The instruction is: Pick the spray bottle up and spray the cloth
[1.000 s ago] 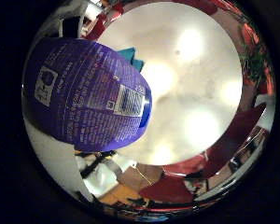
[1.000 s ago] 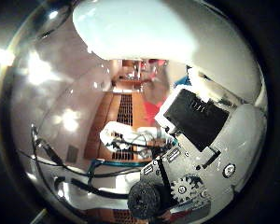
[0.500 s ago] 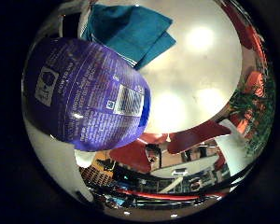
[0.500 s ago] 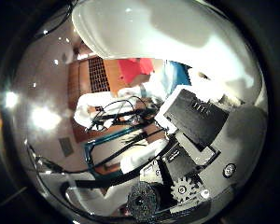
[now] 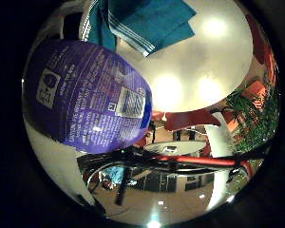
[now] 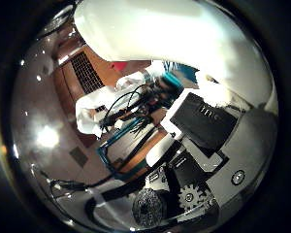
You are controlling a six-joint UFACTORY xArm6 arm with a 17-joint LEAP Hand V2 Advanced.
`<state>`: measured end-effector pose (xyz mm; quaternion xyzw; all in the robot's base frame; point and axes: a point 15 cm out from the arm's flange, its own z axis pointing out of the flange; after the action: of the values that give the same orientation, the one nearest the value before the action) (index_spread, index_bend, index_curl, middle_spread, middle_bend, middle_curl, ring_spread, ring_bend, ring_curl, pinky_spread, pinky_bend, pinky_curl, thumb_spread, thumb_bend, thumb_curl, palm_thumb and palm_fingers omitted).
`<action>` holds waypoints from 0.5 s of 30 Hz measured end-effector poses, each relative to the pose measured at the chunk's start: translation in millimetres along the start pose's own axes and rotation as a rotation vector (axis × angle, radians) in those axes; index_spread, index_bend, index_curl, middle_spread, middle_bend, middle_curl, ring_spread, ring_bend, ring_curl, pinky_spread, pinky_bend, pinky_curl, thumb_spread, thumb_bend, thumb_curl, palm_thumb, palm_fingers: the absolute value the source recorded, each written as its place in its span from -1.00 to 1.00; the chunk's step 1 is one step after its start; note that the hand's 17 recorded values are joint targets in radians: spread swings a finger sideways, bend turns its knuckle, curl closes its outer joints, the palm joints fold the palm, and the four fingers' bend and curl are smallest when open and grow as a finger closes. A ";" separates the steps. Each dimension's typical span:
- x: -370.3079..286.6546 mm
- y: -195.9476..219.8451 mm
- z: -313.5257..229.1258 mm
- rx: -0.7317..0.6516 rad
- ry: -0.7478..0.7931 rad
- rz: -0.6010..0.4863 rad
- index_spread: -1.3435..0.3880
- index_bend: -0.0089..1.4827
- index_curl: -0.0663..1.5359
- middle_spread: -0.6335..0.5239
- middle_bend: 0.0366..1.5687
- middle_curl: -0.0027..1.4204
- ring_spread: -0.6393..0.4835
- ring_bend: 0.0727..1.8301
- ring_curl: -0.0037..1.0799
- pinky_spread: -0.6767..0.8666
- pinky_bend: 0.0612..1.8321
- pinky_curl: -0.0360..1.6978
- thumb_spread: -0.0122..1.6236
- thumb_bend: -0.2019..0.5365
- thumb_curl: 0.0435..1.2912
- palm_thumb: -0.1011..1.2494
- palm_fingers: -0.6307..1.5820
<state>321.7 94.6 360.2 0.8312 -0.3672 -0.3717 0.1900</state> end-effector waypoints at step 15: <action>-14.2 -53.6 32.7 -0.195 0.108 0.111 0.31 0.51 0.07 -0.06 0.76 -0.08 -0.14 0.62 0.11 -0.43 0.05 0.56 -0.30 -0.51 0.44 0.61 0.63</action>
<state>315.7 139.1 314.1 0.8059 -0.3640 -0.3494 0.3096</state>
